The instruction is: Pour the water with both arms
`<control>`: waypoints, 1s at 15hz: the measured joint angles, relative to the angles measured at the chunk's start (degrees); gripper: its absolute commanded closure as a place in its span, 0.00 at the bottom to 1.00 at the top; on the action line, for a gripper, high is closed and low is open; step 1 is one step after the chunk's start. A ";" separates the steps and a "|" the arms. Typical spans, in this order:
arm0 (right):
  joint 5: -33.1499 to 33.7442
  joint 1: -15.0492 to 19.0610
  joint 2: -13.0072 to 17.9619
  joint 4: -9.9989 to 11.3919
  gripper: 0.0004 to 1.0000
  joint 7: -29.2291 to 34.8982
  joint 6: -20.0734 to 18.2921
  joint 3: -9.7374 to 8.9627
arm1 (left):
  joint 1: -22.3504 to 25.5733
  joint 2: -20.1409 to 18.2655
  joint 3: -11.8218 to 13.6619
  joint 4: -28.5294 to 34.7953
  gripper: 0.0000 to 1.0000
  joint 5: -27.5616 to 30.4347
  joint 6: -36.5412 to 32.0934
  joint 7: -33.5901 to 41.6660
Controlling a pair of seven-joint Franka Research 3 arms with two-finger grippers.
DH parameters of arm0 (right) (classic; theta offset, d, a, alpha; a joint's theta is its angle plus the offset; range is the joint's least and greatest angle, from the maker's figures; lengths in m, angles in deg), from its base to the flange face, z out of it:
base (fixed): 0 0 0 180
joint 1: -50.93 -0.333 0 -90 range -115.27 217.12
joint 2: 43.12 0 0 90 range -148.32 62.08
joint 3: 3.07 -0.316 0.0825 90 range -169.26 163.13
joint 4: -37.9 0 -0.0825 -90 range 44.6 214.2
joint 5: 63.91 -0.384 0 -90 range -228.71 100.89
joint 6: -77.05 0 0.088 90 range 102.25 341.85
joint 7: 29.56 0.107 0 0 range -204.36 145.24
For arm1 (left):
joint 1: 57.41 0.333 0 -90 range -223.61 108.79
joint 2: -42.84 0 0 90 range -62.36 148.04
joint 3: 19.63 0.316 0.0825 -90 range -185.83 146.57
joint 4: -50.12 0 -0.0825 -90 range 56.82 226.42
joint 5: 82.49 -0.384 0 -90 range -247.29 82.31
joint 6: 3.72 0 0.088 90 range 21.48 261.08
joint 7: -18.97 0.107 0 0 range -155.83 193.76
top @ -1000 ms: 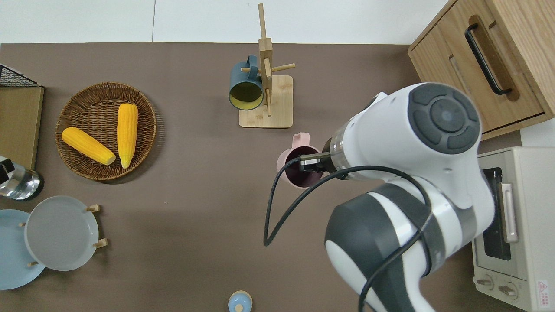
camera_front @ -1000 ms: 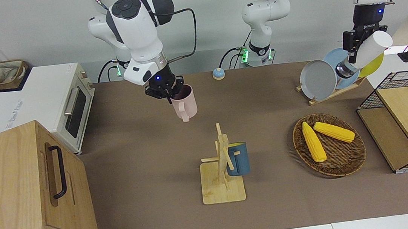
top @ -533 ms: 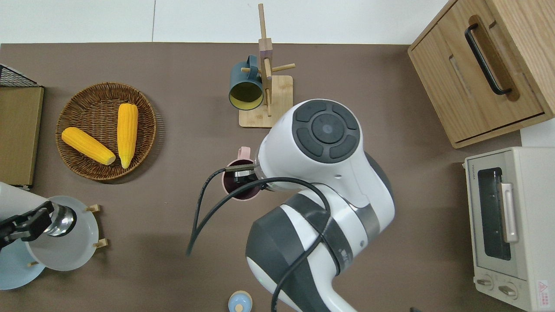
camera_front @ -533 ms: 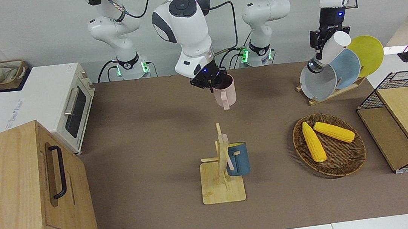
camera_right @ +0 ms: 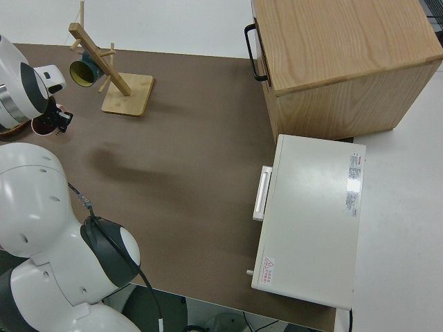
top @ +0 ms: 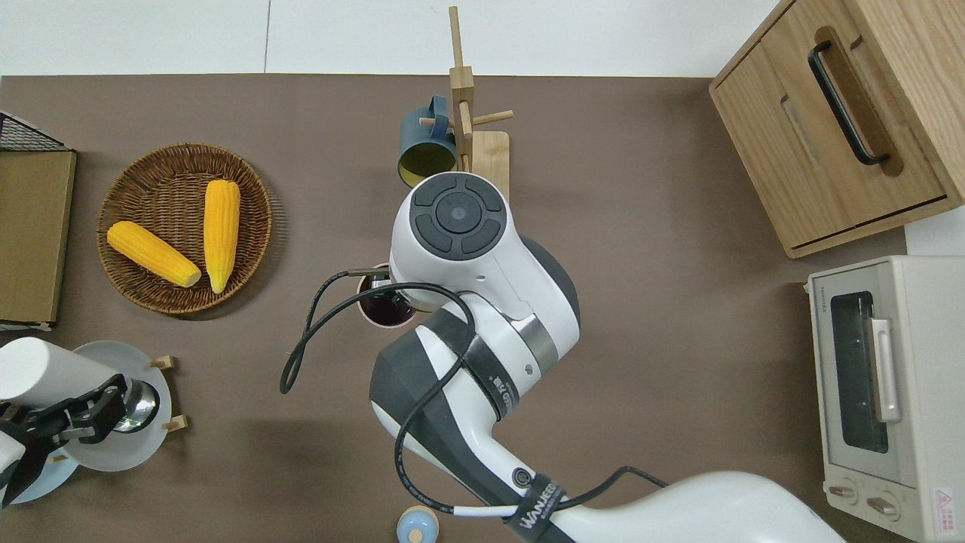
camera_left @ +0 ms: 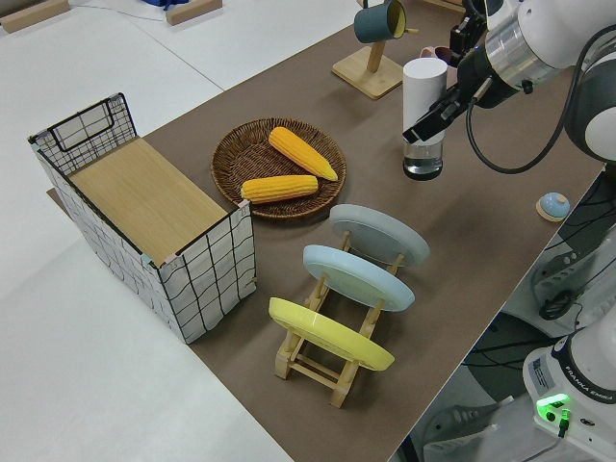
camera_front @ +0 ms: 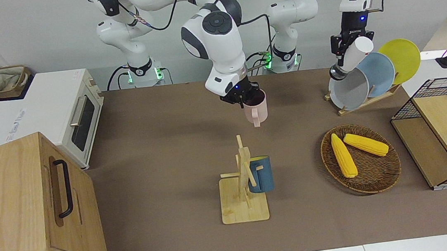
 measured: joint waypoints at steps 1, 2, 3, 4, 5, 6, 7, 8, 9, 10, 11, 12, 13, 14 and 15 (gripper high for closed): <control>0.08 -0.27 -0.87 -0.39 1.00 0.09 0.87 0.02 | 0.00 -0.04 0.00 0.11 1.00 0.00 0.01 0.00; 0.12 -0.56 -1.70 -0.77 1.00 0.13 1.77 0.02 | 0.00 -0.04 -0.01 0.18 1.00 0.00 0.01 0.00; 0.14 -0.91 -2.49 -1.18 1.00 0.18 2.64 0.10 | 0.00 -0.04 -0.02 0.22 1.00 0.00 0.01 0.00; 0.15 -1.24 -3.29 -1.75 1.00 0.26 3.39 0.18 | -0.02 -0.04 -0.04 0.24 1.00 0.00 0.01 0.00; 0.15 -1.62 -4.14 -2.56 1.00 0.46 3.90 0.22 | -0.08 -0.04 -0.05 0.25 1.00 0.00 0.01 0.00; 0.15 -1.99 -4.94 -3.51 1.00 0.97 4.06 0.24 | -0.19 -0.04 -0.05 0.25 1.00 0.00 0.01 0.00; 0.15 -2.37 -5.71 -4.48 1.00 1.67 4.24 0.29 | -0.36 -0.04 -0.06 0.25 1.00 0.00 0.01 0.00; 0.15 -2.73 -6.50 -5.42 1.00 2.29 4.66 0.31 | -0.50 -0.04 -0.06 0.26 1.00 0.00 0.01 -0.01; 0.15 -3.19 -7.36 -6.26 1.00 2.78 5.10 0.33 | -0.58 -0.04 -0.06 0.28 1.00 0.00 0.01 -0.01; 0.15 -3.76 -8.17 -6.98 1.00 3.35 5.35 0.34 | -0.60 -0.04 -0.06 0.30 1.00 0.00 0.01 -0.02; 0.15 -4.35 -8.88 -7.56 1.00 4.01 5.53 0.37 | -0.60 -0.04 -0.06 0.33 1.00 0.00 0.01 -0.02; 0.15 -4.91 -9.42 -7.97 1.00 4.51 5.67 0.38 | -0.60 -0.04 -0.06 0.36 1.00 0.00 0.01 -0.02; 0.15 -5.41 -9.81 -8.26 1.00 4.91 5.81 0.38 | -0.60 -0.04 -0.06 0.39 1.00 0.00 0.01 -0.02; 0.15 -5.76 -10.04 -8.40 1.00 5.17 5.89 0.38 | -0.60 -0.04 -0.06 0.44 1.00 0.00 0.00 -0.02; 0.15 -6.02 -10.23 -8.45 1.00 5.28 5.89 0.37 | -0.60 -0.04 -0.06 0.49 1.00 0.00 0.00 -0.02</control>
